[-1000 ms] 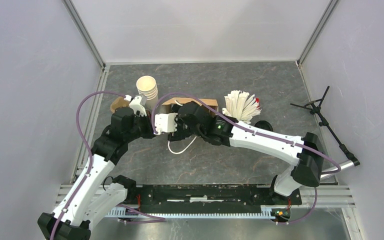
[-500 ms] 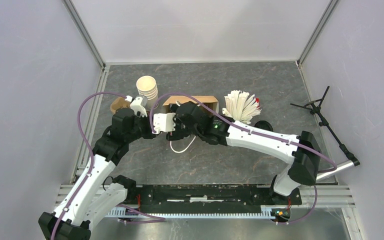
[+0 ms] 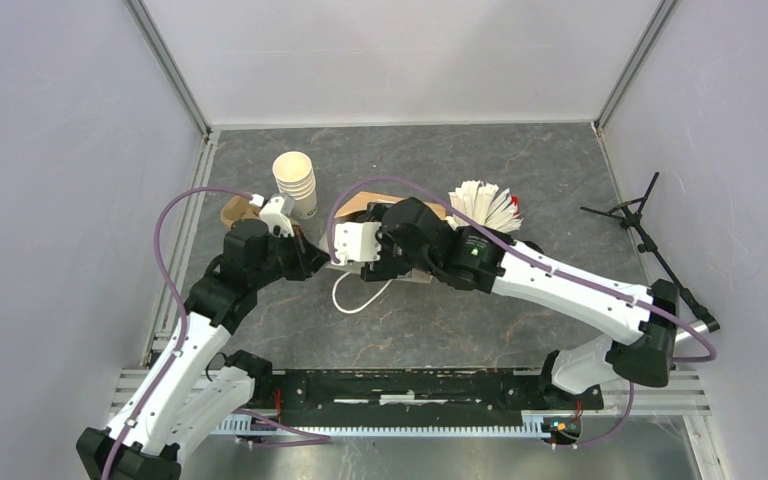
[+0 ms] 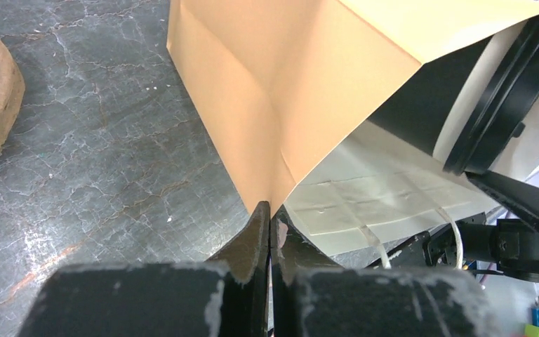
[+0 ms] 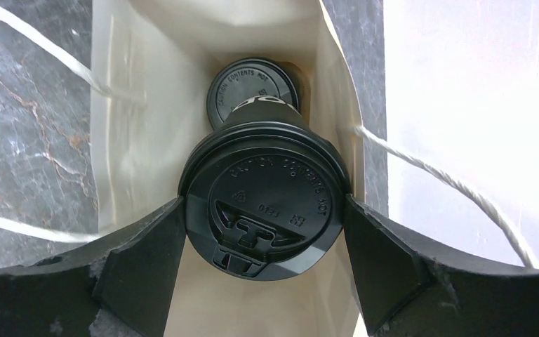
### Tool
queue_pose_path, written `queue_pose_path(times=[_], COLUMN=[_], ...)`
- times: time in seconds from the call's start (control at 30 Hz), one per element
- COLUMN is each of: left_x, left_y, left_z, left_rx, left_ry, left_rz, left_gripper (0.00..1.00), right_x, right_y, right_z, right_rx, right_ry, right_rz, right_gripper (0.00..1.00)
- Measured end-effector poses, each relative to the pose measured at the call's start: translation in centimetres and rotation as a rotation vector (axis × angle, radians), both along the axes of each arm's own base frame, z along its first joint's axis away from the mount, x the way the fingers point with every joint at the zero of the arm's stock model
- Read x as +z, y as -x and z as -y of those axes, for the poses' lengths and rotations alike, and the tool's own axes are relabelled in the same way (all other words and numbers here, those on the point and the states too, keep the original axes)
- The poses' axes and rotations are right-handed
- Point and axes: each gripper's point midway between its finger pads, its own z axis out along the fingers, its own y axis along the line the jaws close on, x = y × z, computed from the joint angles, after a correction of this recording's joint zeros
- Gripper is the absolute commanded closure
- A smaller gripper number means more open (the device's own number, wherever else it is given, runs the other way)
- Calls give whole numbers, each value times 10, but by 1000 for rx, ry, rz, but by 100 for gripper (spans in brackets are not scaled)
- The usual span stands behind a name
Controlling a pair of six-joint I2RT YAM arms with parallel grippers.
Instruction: Pack the takeout coffee
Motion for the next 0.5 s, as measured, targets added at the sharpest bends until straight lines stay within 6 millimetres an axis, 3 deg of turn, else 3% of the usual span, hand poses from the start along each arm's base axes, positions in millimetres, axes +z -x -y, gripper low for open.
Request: queue_pose_path(times=[0.1,0.3,0.5], left_x=[1,0,1], left_y=[0,1,1], left_z=[0,1,0], left_rx=[-3,-5,-1], left_ry=[2,3,4], left_rz=[2,1,6], left_gripper=[98,98,98], right_x=[3,-12,-15], right_y=[1,2,5], right_z=[11,31,26], right_rx=[-15,-35,-9], right_ry=[24,135,145], right_rz=[10,1,-17], right_gripper=[15,15,15])
